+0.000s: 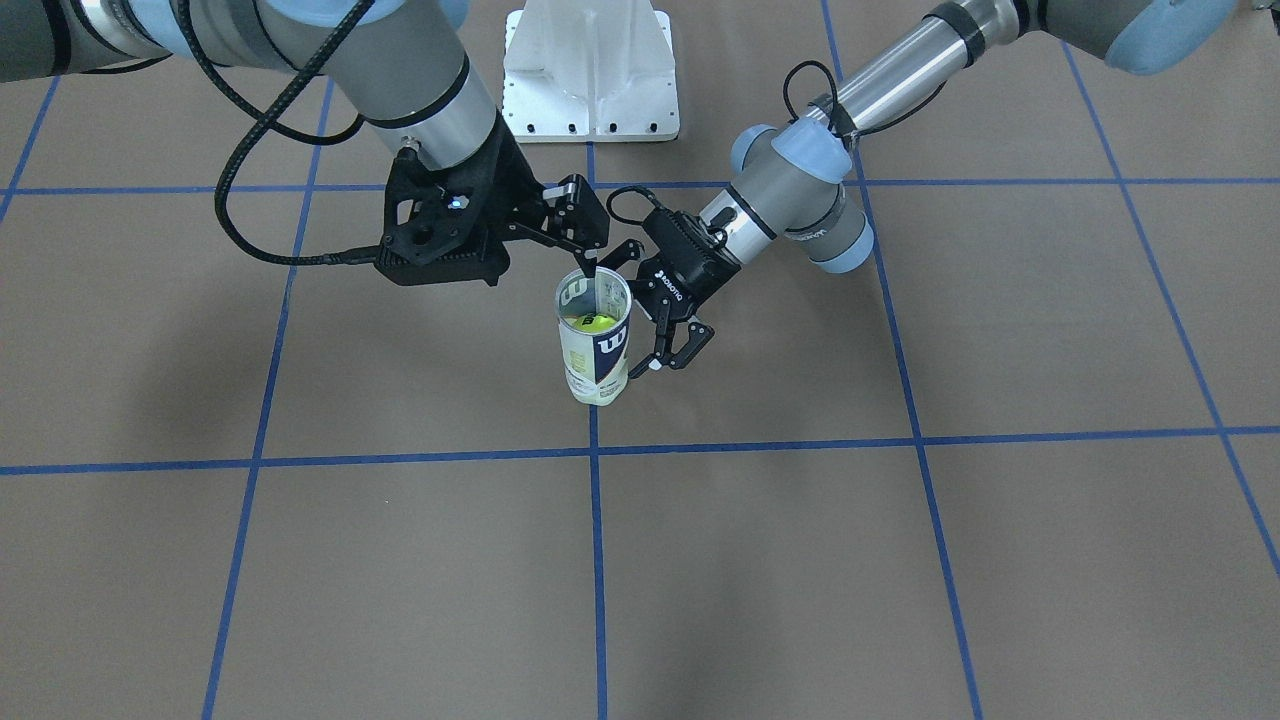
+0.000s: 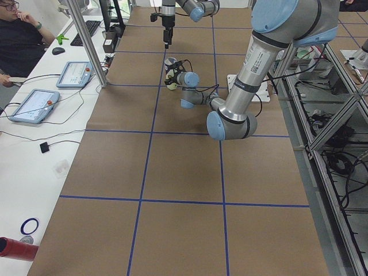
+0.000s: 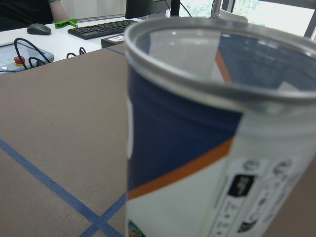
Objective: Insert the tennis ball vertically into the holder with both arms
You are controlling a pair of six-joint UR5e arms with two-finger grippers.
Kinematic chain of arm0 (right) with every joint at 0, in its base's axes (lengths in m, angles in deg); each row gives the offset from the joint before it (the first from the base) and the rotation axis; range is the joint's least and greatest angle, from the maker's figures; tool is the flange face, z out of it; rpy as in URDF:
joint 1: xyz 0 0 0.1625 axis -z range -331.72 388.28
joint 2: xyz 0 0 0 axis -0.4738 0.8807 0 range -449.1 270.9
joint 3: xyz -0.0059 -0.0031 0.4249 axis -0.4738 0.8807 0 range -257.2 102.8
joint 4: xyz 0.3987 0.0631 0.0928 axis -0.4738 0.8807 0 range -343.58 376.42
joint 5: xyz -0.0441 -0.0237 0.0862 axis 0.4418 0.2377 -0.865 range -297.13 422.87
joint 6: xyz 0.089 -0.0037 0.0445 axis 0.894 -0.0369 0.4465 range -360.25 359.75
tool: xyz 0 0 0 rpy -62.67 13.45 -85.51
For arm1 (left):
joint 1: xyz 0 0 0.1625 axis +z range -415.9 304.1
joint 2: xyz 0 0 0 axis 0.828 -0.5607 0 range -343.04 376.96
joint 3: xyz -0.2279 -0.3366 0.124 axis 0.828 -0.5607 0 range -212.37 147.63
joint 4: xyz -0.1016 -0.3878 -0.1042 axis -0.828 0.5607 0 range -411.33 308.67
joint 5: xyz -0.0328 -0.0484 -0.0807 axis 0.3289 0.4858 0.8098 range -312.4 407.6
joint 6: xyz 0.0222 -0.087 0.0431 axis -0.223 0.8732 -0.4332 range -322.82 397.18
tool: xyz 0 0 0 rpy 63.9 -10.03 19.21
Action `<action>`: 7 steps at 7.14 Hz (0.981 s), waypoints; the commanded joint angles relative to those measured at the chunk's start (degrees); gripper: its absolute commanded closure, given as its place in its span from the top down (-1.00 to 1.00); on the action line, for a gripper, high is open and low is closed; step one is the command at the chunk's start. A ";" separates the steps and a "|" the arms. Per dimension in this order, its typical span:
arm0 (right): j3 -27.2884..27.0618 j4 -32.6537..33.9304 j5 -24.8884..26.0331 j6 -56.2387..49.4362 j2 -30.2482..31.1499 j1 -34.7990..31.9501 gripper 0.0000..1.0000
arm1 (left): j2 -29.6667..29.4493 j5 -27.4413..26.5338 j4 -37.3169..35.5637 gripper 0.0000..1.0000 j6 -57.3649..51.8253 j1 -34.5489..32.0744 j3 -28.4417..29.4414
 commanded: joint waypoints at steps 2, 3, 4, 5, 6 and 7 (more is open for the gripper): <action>0.00 -0.07 -0.17 -0.10 0.10 -0.43 0.99 | 3.17 0.10 0.11 0.98 0.00 0.05 -2.74; -0.09 0.02 -0.26 -0.10 0.10 -0.69 0.99 | 6.49 0.79 0.02 0.98 0.00 0.05 -6.16; -0.52 0.02 -0.26 -0.10 0.97 -1.39 0.99 | 9.49 5.67 0.02 0.98 0.00 -0.04 -8.98; -2.10 0.02 -0.43 -0.28 3.24 -2.44 0.99 | 12.56 6.77 -0.85 0.98 0.00 -0.04 -12.14; -3.16 0.11 -0.61 -1.84 6.14 -3.85 0.99 | 14.16 8.60 -7.29 0.98 0.00 -1.00 -16.44; -3.43 0.20 -0.70 -6.65 9.12 -6.82 0.99 | 14.43 12.02 -20.15 0.98 0.00 -3.36 -22.74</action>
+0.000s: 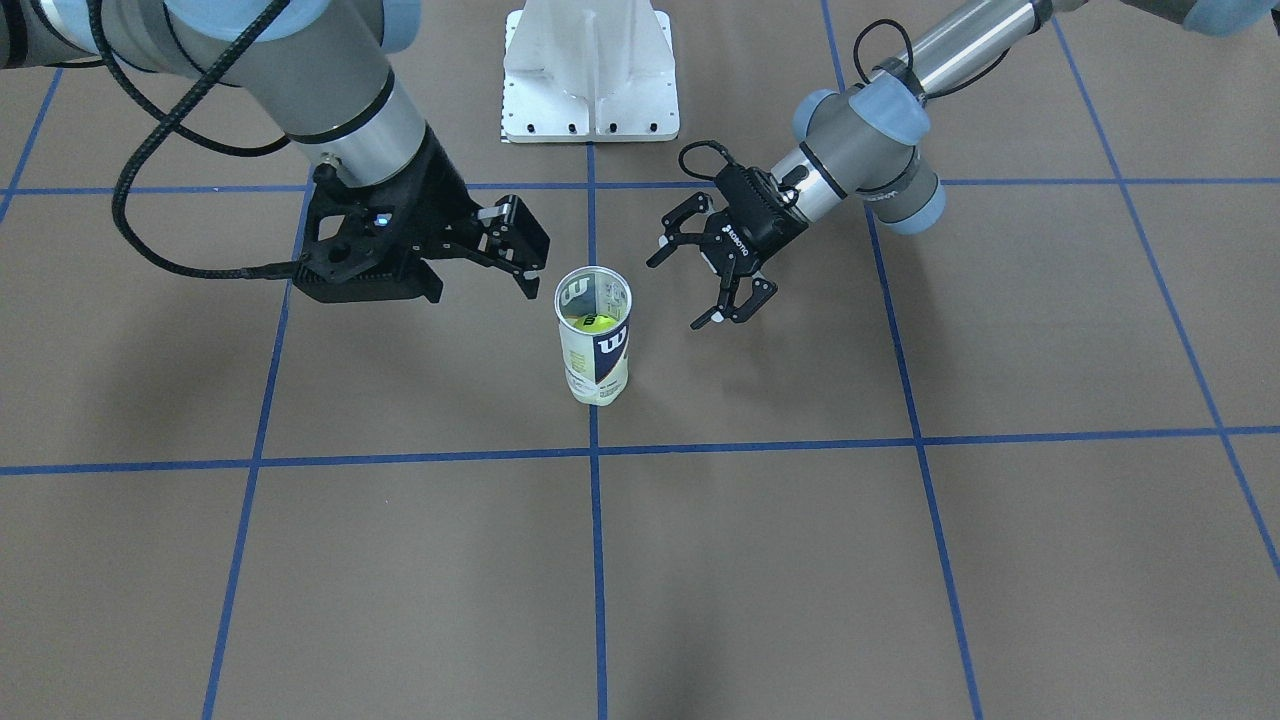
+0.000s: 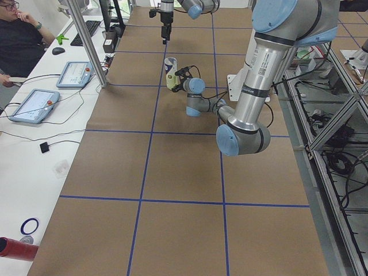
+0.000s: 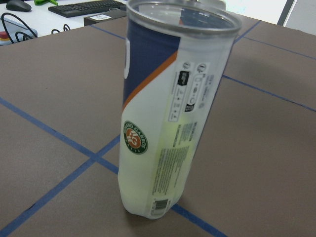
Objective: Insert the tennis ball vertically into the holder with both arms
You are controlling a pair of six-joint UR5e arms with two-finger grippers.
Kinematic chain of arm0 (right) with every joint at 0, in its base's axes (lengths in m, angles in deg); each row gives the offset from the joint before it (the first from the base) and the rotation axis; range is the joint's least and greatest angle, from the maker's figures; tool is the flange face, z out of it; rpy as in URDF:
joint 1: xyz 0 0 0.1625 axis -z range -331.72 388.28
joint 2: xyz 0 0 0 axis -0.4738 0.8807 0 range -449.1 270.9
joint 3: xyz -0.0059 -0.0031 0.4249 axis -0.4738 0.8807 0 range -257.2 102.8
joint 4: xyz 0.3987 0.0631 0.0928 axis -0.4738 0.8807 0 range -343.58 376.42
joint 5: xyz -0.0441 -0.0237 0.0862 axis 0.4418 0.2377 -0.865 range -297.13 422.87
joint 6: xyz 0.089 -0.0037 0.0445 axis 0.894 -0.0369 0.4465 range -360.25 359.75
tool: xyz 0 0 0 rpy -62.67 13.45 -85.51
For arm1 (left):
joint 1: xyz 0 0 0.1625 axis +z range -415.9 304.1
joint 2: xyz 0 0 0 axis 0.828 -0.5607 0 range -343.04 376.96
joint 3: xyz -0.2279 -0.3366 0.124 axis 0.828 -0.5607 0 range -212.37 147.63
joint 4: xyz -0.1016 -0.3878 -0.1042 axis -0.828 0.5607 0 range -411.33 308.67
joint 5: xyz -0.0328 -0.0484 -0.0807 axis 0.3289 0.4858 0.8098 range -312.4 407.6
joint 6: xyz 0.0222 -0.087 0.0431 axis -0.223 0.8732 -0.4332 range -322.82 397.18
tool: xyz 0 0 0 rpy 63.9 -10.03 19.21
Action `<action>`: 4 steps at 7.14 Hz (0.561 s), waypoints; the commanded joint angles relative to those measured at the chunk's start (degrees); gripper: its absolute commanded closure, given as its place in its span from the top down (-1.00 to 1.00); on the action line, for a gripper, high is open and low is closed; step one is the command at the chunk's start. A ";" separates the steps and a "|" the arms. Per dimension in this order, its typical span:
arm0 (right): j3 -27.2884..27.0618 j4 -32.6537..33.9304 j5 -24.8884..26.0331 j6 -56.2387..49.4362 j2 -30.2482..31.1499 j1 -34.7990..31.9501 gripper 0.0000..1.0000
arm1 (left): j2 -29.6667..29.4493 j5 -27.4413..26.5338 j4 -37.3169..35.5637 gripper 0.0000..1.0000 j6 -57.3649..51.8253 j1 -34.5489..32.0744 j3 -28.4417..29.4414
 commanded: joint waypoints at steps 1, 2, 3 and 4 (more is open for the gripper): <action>-0.54 0.27 -1.88 -9.63 6.89 -5.33 0.99 | 0.90 6.01 -23.35 0.98 0.00 -5.33 -11.61; -0.36 1.93 -3.55 -16.38 9.53 -8.83 0.99 | 1.34 6.29 -28.43 0.98 0.52 -7.97 -13.83; -0.45 5.69 -3.65 -23.33 11.04 -11.39 0.99 | 1.51 6.64 -30.48 0.99 3.49 -12.61 -13.85; -0.19 9.38 -3.57 -29.14 11.57 -14.03 0.99 | 0.65 10.65 -43.47 0.99 4.47 -18.75 -15.42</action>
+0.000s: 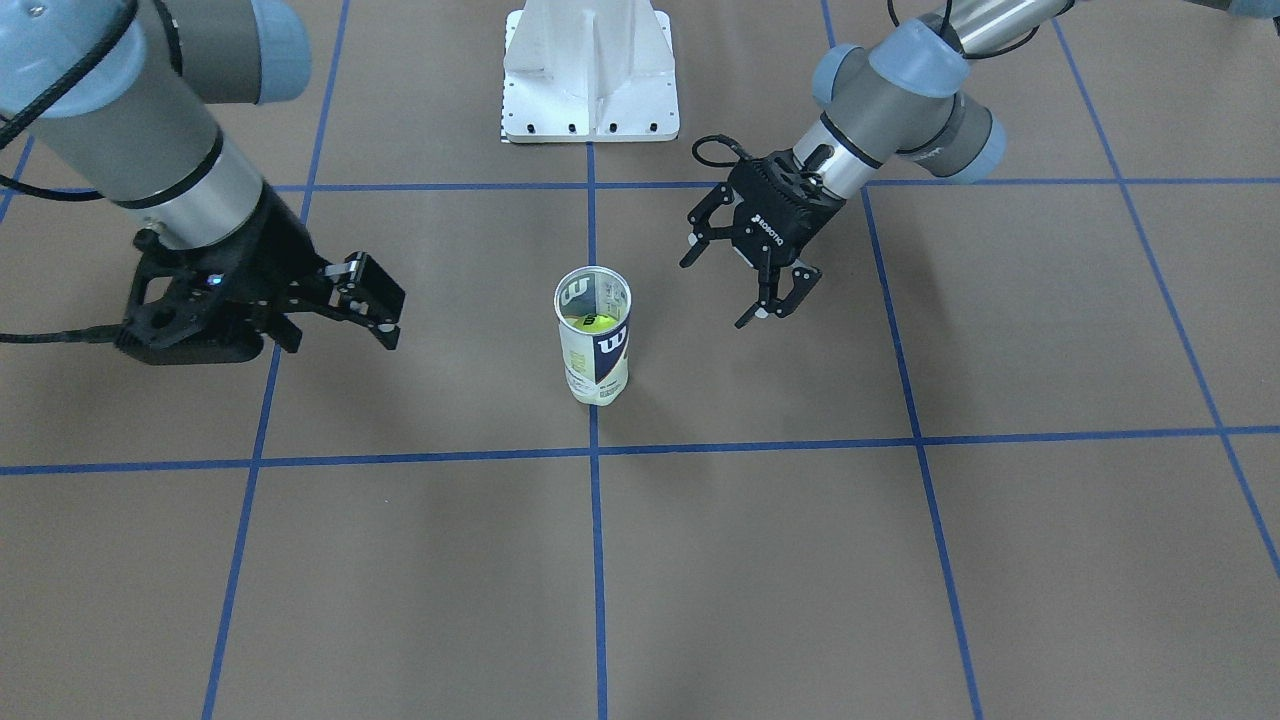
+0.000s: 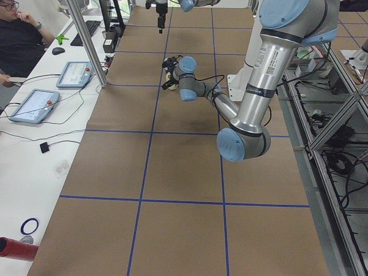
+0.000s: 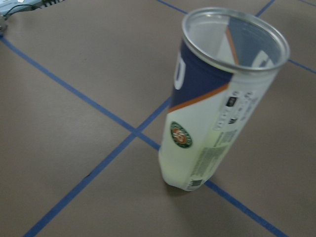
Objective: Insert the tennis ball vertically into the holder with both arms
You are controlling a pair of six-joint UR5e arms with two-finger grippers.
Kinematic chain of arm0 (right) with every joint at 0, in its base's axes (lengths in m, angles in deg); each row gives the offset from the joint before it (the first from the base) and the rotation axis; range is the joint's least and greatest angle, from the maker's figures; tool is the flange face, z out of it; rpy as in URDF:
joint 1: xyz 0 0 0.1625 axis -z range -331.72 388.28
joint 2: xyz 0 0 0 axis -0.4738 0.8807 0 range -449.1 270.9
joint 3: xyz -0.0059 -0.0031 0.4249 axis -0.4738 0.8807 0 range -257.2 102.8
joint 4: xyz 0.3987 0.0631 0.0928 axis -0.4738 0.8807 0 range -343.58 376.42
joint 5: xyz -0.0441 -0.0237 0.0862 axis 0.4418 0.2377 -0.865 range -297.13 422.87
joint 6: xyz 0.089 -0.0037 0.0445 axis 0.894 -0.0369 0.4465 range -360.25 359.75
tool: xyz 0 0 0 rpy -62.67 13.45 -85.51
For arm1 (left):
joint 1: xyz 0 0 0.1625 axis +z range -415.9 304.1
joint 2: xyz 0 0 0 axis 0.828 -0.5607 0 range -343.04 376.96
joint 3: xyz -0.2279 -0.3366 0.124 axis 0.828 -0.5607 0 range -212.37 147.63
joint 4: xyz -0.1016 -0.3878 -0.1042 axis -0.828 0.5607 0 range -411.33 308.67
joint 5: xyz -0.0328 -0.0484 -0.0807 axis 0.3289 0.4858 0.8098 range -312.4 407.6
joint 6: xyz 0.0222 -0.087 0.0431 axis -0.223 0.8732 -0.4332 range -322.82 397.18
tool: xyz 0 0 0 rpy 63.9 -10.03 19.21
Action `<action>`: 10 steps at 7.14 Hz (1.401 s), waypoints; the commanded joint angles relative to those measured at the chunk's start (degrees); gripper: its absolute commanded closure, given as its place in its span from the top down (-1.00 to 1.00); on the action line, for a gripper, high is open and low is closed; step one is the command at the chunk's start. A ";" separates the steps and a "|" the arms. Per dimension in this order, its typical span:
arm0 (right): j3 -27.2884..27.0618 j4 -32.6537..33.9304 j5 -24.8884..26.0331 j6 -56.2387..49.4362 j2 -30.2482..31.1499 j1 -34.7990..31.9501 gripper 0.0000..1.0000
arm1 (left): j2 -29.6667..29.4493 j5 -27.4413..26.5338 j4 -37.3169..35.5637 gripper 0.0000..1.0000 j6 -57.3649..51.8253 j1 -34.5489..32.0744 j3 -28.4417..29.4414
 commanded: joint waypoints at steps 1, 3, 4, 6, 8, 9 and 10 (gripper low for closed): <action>0.36 7.07 -0.12 -15.52 3.24 -4.80 0.99 | -1.07 13.31 -27.80 0.99 -0.62 -12.69 -4.19; 3.32 11.56 -0.20 -33.44 5.98 -11.28 0.99 | -4.67 16.58 -42.52 0.99 -8.93 -17.30 -2.91; 5.35 13.06 -0.20 -44.32 7.81 -14.89 0.99 | -3.81 17.36 -42.46 0.99 -9.60 -19.93 -3.16; 5.28 12.55 -4.74 -51.88 15.44 -20.44 0.99 | 7.65 17.89 -41.33 1.00 -8.20 -27.03 -7.28; 8.51 5.20 -4.52 -51.64 17.23 -20.64 0.99 | 11.74 21.38 -43.41 1.00 -9.07 -30.75 -6.07; 12.89 2.64 -3.38 -51.64 17.58 -21.59 0.99 | 13.41 24.02 -44.56 1.00 -11.17 -32.25 -5.54; 14.67 -2.43 -3.28 -51.64 20.54 -23.08 0.99 | 16.65 26.31 -44.75 1.00 -11.10 -36.96 -4.75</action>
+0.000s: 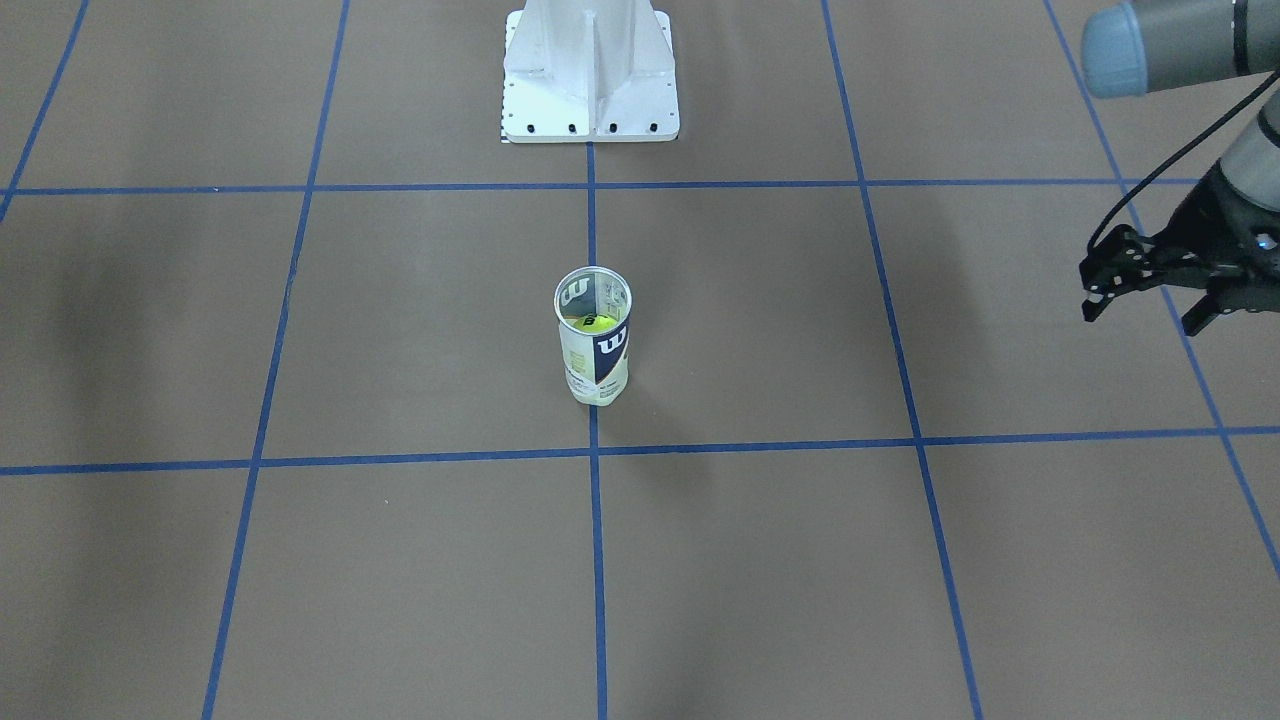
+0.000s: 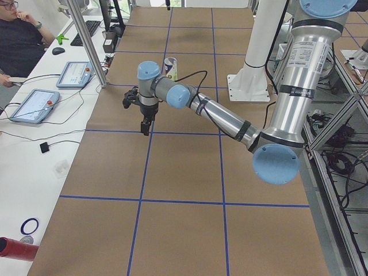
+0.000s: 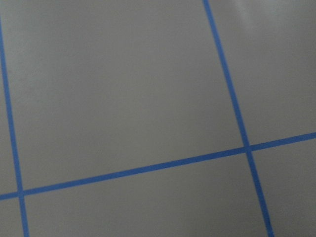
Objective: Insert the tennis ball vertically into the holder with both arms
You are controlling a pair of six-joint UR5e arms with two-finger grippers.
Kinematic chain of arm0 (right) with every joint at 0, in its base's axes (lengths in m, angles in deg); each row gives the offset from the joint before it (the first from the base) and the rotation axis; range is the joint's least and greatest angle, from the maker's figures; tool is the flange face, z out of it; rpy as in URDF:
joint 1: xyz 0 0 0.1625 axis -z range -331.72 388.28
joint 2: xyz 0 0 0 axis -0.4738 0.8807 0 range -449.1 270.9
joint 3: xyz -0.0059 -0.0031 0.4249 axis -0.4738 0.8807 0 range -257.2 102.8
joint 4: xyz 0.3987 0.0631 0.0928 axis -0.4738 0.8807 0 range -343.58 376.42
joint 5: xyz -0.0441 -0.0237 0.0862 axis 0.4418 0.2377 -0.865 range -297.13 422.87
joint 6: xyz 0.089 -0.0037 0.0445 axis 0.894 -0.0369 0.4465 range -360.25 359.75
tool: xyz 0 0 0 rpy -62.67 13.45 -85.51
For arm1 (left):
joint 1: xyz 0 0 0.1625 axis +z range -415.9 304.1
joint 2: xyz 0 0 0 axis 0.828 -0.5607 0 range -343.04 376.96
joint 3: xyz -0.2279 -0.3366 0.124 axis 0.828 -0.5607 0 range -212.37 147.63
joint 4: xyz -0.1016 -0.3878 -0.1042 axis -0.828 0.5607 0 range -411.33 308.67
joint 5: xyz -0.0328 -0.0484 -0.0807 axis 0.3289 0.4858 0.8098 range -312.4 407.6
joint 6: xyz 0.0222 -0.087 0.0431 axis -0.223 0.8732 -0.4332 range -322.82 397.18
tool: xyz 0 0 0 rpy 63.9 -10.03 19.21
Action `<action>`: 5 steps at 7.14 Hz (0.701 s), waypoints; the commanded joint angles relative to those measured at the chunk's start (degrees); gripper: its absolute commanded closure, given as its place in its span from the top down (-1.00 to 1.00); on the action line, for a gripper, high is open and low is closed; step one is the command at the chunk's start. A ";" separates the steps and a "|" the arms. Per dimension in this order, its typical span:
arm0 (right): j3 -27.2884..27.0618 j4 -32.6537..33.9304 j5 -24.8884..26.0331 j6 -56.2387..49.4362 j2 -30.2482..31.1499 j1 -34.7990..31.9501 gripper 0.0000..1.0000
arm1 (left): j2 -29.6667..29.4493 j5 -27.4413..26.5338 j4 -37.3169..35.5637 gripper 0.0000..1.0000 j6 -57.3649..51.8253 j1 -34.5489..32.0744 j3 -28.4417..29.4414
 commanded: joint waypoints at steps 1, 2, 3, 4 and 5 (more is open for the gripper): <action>2.69 -10.04 -0.50 -0.40 6.27 -4.71 0.99 | 5.69 7.93 -0.98 1.00 -0.80 -7.98 2.29; 1.65 -16.62 -2.78 -0.14 11.61 -6.22 0.99 | 8.67 7.98 -0.46 1.00 -0.98 -8.19 4.30; 1.81 -17.90 -3.06 1.95 13.06 -6.76 0.99 | 10.35 8.24 -0.28 1.00 -0.98 -8.19 5.19; 1.03 -13.13 -3.32 4.84 12.46 -8.50 0.99 | 11.85 8.41 -0.02 1.00 -1.07 -8.28 5.38; -0.72 -10.12 -3.15 4.87 12.46 -8.95 0.99 | 11.69 8.07 -0.11 1.00 -1.15 -8.71 6.34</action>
